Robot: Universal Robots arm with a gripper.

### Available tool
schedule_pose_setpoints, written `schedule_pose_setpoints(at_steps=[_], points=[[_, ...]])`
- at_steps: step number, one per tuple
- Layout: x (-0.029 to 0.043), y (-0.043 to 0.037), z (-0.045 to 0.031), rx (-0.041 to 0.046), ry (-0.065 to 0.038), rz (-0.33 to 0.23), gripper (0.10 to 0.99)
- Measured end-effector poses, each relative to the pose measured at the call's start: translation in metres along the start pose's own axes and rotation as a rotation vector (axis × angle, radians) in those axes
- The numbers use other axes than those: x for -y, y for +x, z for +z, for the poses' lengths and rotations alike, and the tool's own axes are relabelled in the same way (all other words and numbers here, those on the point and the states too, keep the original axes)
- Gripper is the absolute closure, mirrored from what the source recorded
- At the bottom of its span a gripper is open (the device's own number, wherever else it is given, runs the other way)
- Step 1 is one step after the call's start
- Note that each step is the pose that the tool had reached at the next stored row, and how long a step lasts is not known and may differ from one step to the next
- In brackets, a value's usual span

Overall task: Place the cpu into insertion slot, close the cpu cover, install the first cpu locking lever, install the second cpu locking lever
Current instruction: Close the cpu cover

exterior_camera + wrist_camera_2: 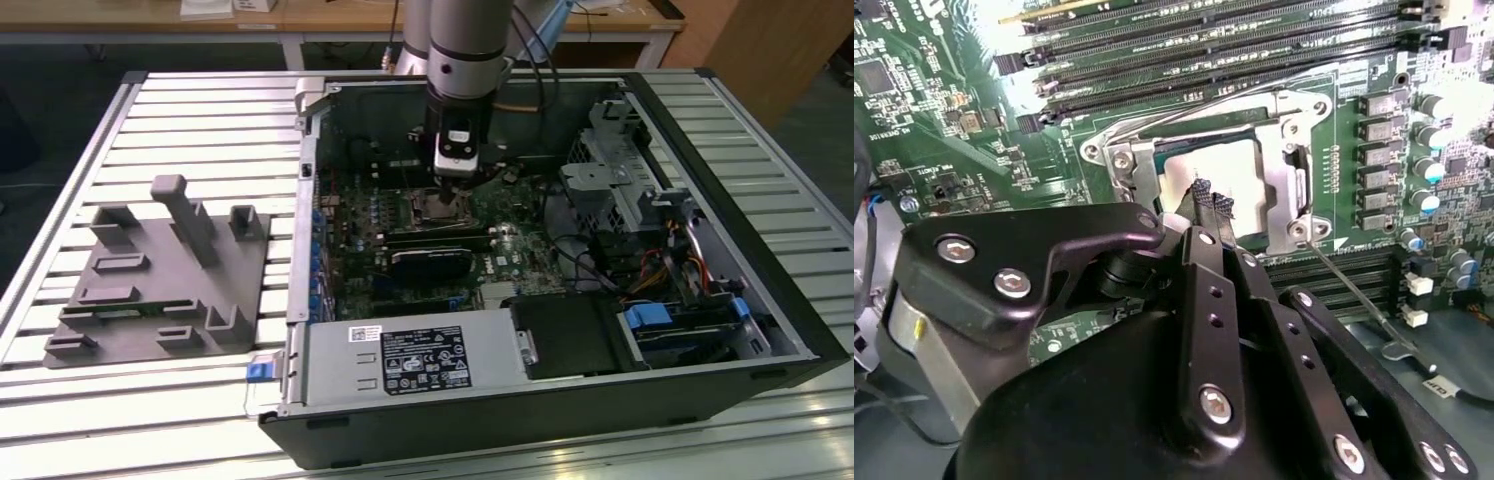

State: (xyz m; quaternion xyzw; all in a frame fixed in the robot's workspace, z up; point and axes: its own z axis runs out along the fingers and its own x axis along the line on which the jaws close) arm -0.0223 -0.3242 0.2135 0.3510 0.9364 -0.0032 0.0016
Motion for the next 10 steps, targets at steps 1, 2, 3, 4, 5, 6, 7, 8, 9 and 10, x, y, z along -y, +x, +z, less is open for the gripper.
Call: schedule_pose_setpoints(at_steps=[1,2,3,4,5,6,7,8,9,10], points=[[0.0007,0.0005,0.0005,0.0012,-0.001,-0.002,0.980],[0.0011,0.0008,0.0008,0.0023,-0.003,-0.006,0.980],[0.0012,0.0008,0.0010,0.0035,-0.003,-0.014,0.980],[0.0012,0.0008,0.0013,0.0042,-0.004,-0.025,0.980],[0.0012,0.0008,0.0016,0.0049,-0.005,-0.038,0.980],[0.0012,0.0008,0.0020,0.0056,-0.005,-0.051,0.980],[0.0012,0.0008,0.0023,0.0061,-0.006,-0.065,0.980],[0.0013,0.0009,0.0023,0.0063,-0.006,-0.072,0.980],[0.0013,0.0009,0.0023,0.0063,-0.006,-0.073,0.980],[0.0013,0.0009,0.0023,0.0064,-0.006,-0.073,0.980]])
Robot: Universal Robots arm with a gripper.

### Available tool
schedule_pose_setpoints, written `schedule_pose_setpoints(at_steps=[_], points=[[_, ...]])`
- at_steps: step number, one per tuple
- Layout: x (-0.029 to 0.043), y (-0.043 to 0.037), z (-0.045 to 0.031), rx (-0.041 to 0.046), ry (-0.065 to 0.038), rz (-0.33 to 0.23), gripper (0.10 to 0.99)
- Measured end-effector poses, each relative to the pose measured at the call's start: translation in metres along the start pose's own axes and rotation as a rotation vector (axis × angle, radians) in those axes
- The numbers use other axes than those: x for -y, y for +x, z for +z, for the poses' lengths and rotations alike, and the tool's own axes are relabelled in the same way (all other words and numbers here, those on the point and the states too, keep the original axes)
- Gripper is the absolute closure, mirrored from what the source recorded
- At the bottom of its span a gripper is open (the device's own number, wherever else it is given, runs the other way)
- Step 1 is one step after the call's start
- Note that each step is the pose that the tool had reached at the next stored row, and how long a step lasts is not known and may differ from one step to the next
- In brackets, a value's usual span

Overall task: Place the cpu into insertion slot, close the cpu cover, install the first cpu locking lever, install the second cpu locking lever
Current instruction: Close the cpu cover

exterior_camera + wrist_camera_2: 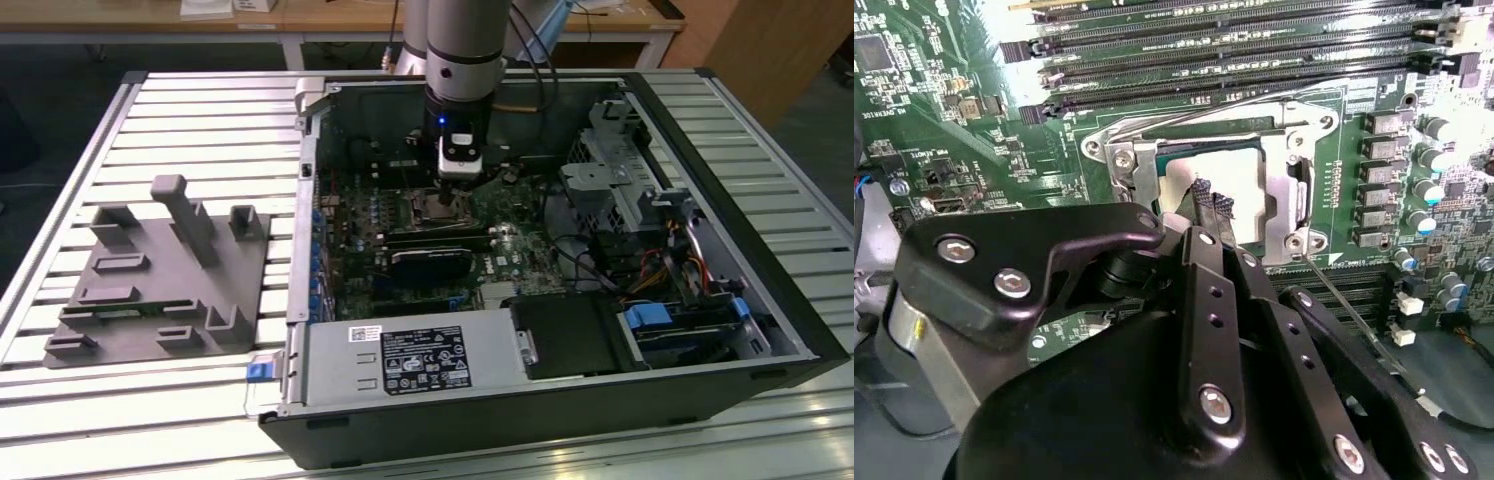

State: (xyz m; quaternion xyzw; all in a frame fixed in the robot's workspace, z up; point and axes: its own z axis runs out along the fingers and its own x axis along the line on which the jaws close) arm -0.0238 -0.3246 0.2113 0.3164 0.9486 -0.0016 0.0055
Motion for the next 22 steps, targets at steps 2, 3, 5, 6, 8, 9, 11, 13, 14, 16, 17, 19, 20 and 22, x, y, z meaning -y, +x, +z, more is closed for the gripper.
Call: schedule_pose_setpoints(at_steps=[2,3,5,6,8,9,11,13,14,16,17,19,20,22], points=[[0.0000,0.0000,0.0000,0.0000,0.000,0.000,0.980],[0.0000,0.0000,0.0000,0.0000,0.000,-0.001,0.980],[0.0000,0.0000,0.0001,-0.0001,0.000,-0.021,0.980],[0.0000,0.0000,0.0001,-0.0001,-0.001,-0.039,0.980],[-0.0001,0.0000,0.0002,-0.0001,-0.001,-0.075,0.980],[0.0000,0.0000,0.0002,-0.0001,-0.001,-0.095,0.980],[0.0000,0.0000,0.0002,-0.0001,-0.002,-0.131,0.980],[0.0000,0.0000,0.0002,-0.0001,-0.002,-0.167,0.980],[0.0000,0.0000,0.0002,-0.0001,-0.002,-0.185,0.980],[0.0000,0.0000,0.0003,-0.0002,-0.003,-0.221,0.980],[0.0000,0.0000,0.0004,-0.0002,-0.003,-0.239,0.980],[0.0000,0.0000,0.0005,-0.0002,-0.003,-0.276,0.980],[0.0000,0.0000,0.0005,-0.0002,-0.003,-0.294,0.980],[0.0000,0.0000,0.0007,-0.0002,-0.004,-0.331,0.980]])
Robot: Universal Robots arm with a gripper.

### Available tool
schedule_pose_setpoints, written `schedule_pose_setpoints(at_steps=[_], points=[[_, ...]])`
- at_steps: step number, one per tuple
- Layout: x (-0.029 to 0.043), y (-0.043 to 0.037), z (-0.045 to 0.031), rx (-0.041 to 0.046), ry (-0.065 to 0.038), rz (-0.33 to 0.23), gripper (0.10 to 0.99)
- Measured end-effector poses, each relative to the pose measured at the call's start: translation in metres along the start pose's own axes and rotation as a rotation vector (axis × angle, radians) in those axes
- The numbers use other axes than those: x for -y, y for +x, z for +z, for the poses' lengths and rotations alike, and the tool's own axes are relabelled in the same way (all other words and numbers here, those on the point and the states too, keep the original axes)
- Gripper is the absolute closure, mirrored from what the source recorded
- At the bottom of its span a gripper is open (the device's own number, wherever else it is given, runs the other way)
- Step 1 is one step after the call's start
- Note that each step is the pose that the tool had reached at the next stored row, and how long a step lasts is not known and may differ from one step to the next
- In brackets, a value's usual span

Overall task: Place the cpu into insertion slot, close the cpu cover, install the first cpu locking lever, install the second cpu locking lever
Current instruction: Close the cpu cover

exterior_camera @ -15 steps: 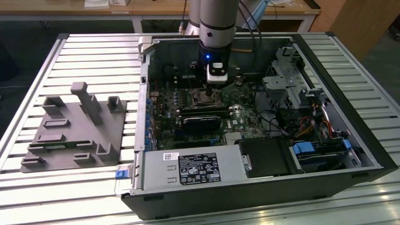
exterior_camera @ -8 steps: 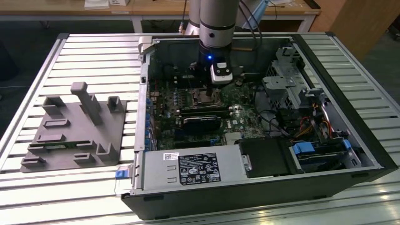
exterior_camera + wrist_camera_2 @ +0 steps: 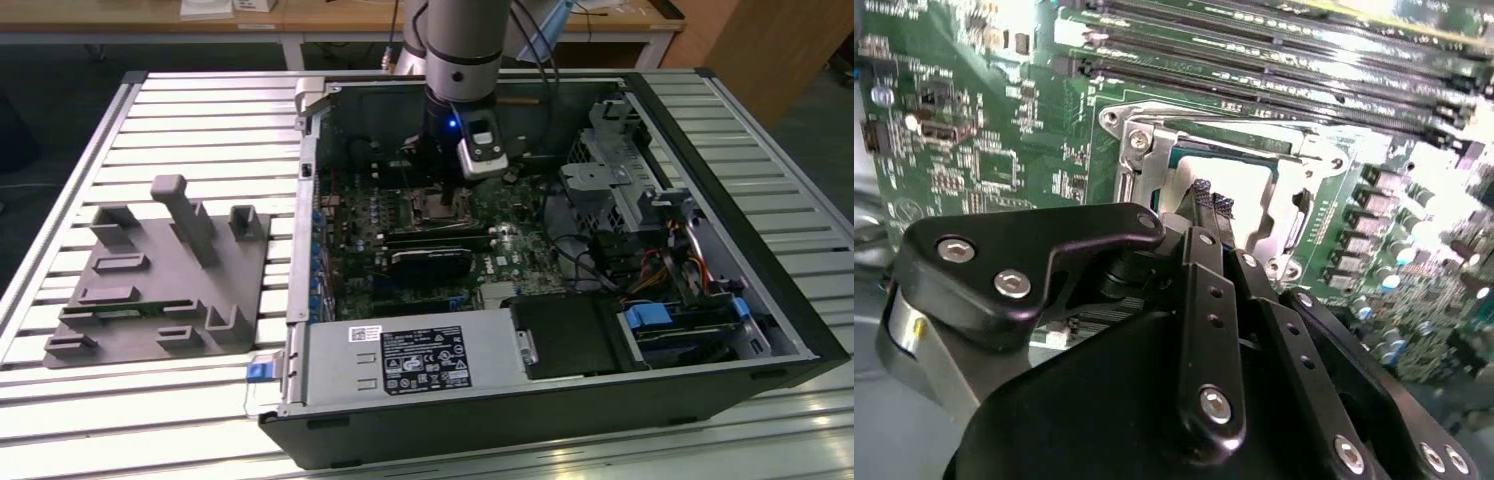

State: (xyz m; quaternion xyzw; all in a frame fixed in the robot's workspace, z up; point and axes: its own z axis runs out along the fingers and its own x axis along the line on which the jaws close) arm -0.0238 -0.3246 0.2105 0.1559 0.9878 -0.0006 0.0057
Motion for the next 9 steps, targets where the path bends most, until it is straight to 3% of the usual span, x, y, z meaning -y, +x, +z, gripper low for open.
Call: schedule_pose_setpoints(at_steps=[9], points=[[0.0001,0.0000,0.0009,0.0014,-0.002,-0.125,0.980]])
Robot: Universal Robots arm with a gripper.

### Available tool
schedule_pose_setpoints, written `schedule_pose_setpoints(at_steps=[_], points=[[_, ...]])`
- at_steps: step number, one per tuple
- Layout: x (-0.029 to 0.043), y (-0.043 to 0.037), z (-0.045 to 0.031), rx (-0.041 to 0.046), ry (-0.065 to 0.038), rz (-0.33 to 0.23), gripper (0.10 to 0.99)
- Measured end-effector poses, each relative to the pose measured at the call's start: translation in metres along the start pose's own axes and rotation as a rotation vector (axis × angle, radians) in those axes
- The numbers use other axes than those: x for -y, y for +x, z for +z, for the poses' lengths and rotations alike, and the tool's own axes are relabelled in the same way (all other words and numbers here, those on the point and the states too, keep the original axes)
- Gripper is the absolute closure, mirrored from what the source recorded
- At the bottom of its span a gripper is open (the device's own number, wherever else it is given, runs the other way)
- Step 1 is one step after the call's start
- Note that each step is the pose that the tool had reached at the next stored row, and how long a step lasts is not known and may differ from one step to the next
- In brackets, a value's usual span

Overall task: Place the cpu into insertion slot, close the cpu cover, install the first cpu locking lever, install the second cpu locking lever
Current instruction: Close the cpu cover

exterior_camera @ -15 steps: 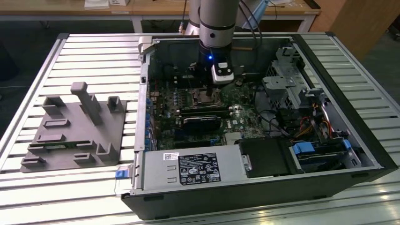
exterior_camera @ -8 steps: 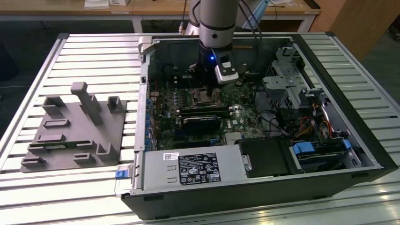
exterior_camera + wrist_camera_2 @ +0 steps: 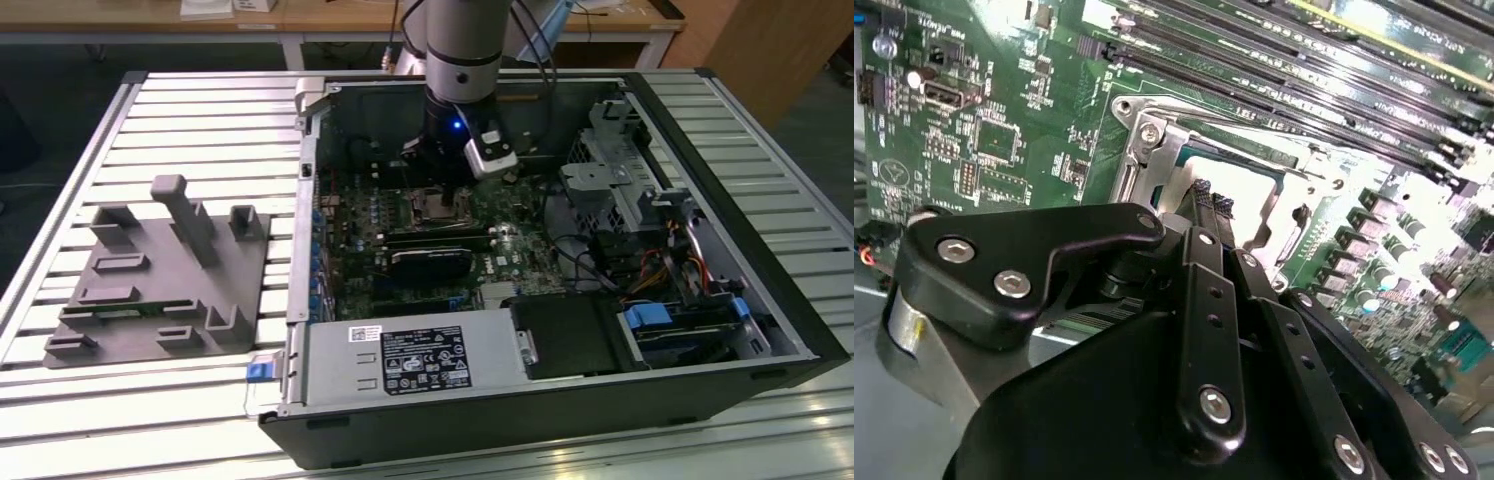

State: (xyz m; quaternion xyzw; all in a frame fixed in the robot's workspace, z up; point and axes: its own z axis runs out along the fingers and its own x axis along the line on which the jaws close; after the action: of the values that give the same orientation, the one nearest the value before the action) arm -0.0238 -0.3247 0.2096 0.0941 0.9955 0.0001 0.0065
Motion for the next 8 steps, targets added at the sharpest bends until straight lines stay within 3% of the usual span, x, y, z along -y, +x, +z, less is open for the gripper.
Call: schedule_pose_setpoints(at_steps=[8], points=[[0.0002,0.0000,0.0004,0.0047,-0.005,-0.079,0.980]])
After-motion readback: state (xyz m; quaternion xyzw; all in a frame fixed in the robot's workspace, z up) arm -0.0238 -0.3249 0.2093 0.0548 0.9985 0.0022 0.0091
